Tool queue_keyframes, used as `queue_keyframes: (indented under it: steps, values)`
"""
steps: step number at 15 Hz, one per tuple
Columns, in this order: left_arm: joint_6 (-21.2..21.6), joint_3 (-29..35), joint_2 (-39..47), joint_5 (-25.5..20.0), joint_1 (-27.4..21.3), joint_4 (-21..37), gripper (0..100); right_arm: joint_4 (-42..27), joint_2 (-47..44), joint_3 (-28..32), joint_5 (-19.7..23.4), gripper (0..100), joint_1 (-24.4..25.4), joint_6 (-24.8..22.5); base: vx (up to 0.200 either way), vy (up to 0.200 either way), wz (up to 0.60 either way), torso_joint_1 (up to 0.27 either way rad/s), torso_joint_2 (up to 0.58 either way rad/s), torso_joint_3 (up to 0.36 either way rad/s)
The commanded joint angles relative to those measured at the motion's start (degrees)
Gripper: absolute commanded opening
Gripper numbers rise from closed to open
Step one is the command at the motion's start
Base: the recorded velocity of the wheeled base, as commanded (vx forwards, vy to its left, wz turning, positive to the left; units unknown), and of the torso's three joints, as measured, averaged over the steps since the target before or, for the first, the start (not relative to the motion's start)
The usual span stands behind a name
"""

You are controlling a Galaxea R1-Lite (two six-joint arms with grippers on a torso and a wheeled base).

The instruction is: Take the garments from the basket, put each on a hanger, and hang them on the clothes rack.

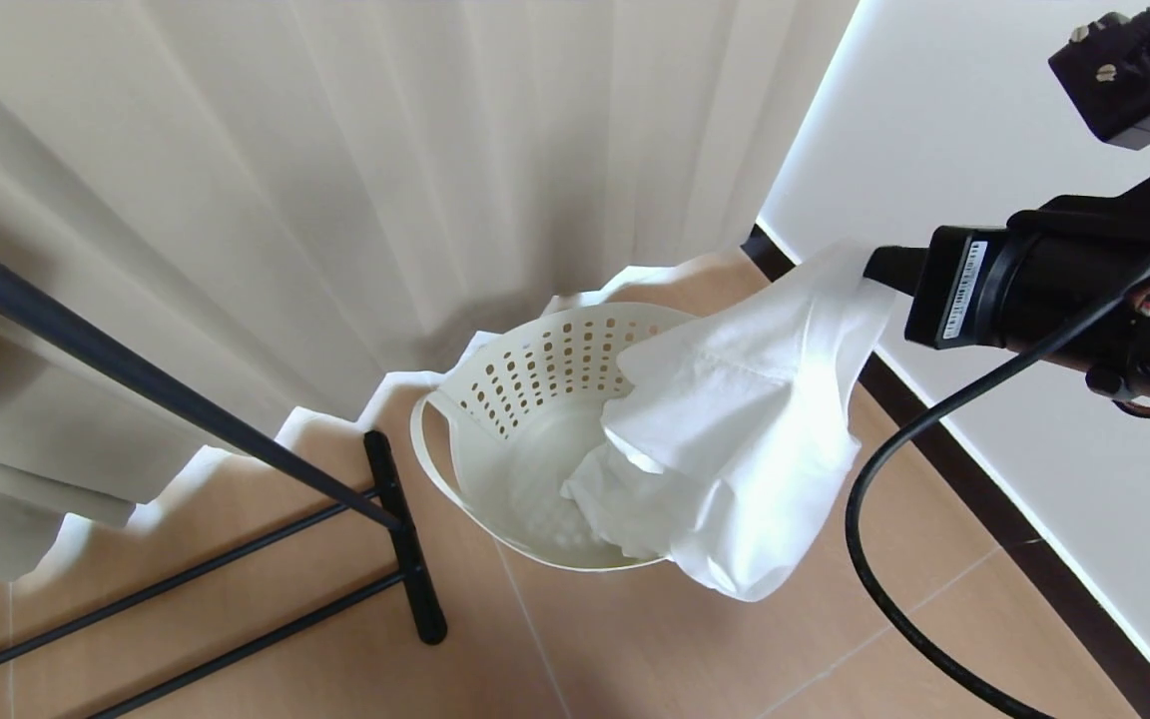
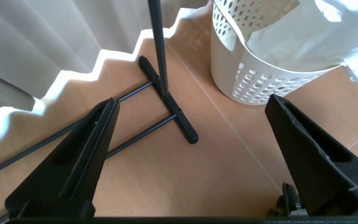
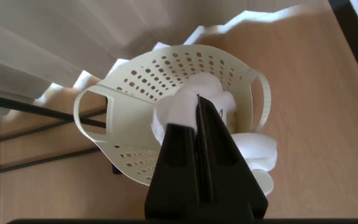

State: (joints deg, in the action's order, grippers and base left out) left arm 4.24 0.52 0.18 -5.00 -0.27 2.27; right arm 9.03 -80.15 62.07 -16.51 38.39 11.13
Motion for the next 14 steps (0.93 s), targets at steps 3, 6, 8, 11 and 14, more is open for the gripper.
queue_keyframes:
  steps: [3, 6, 8, 11, 14]
  values:
    - [-0.02, 0.0, 0.08, -0.01, 0.0, 0.02, 100, 0.11, 0.79, -1.34, -0.02, 0, -0.07, -0.06, 0.0, 0.0, 0.0, 0.001, 0.0, 0.033]
    - [-0.02, 0.0, 0.08, -0.01, 0.0, 0.02, 100, 0.55, 0.88, -2.48, -0.02, 0, -0.07, -0.41, 0.0, 0.0, 0.0, 0.002, 0.0, 0.173]
    - [-0.02, 0.0, 0.08, -0.01, 0.0, 0.02, 100, 1.43, 1.05, -3.89, 1.21, 0, -0.07, -0.93, 0.0, 0.0, 0.0, 0.0, 0.0, 0.193]
    - [-0.02, 0.0, 0.08, -0.01, 0.0, 0.02, 100, 3.18, 0.88, -4.51, 1.56, 0, -0.24, -1.73, 0.0, 0.0, 0.0, -0.022, -0.19, -0.032]
    - [-0.11, 0.0, 0.08, -0.01, 0.0, 0.02, 100, 3.18, 0.96, -4.59, 1.56, 0, -0.33, -1.73, 0.0, 0.0, 0.0, -0.006, -0.39, -0.185]
